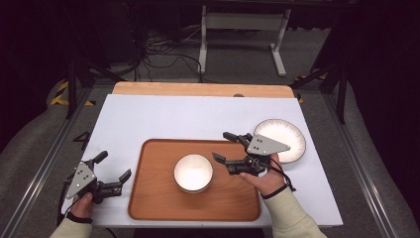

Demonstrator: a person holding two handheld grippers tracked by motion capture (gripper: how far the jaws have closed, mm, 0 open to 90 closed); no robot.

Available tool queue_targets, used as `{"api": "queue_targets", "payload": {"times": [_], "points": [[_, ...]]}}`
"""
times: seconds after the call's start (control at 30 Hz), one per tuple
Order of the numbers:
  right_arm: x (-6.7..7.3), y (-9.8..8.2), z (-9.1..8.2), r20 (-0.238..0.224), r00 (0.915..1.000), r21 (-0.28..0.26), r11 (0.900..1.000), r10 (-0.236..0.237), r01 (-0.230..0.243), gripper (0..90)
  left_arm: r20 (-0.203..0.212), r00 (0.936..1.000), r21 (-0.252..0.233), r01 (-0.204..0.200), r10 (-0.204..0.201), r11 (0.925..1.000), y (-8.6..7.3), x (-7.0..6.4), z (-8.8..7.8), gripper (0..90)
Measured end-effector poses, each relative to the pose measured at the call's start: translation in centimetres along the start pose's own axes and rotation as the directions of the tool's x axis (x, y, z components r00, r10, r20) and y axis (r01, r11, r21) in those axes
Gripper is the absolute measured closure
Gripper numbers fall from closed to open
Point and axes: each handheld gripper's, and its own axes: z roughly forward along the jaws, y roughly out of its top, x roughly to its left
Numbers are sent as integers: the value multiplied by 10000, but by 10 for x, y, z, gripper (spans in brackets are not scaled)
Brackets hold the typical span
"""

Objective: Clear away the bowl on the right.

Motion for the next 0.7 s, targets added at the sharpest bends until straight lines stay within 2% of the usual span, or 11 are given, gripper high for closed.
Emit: {"api": "queue_targets", "payload": {"times": [0.47, 0.7], "points": [[-16, -6, -40, 891, 9959, -191, 9997, 170, -154, 260, -6, 10000, 7, 17, -17, 10000, 0, 0, 0, 3], [-23, -8, -64, 1376, 9901, -324, 9992, 276, -233, 247, 11, 10000, 43, 12, -12, 10000, 0, 0, 0, 3]]}}
